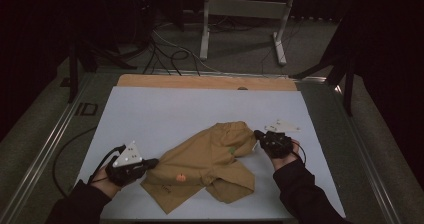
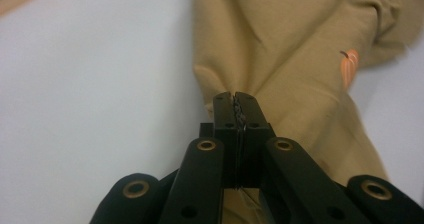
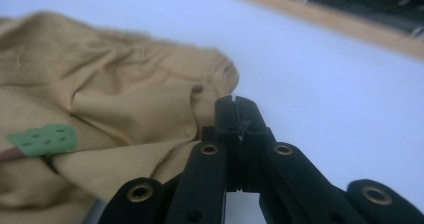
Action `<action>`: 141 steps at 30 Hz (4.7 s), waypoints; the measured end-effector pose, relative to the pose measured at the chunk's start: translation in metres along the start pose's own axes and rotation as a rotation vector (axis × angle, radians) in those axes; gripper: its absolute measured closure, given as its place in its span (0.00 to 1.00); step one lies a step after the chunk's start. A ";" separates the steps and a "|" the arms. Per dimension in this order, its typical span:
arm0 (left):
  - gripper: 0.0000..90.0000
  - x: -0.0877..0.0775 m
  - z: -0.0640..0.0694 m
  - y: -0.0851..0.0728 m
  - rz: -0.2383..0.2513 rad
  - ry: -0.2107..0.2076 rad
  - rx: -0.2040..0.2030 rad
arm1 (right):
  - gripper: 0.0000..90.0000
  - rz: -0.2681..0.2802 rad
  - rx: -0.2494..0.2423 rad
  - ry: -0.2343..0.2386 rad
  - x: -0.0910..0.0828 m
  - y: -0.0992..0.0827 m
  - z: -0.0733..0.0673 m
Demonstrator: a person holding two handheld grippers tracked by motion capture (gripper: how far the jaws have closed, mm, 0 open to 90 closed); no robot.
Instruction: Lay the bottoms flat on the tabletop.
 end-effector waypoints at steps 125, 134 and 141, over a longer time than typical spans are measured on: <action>0.62 0.065 0.027 0.016 -0.122 -0.195 -0.188 | 0.99 -0.169 -0.080 0.069 0.018 -0.043 -0.001; 0.50 0.074 -0.010 0.049 -0.064 -0.174 -0.243 | 0.99 -0.159 -0.081 0.064 0.018 -0.041 -0.001; 0.56 0.105 -0.036 0.061 -0.085 -0.148 -0.309 | 0.99 -0.155 -0.089 0.060 0.018 -0.039 -0.001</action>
Point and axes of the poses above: each handheld gripper's, and its own axes: x roughly forward along the jaws, y roughly out of its top, z roughly to its right, the point moved 9 cm from there along x, roughly forward along the jaws, and after that the axes turned 4 degrees about x, right-handed, at the moved point
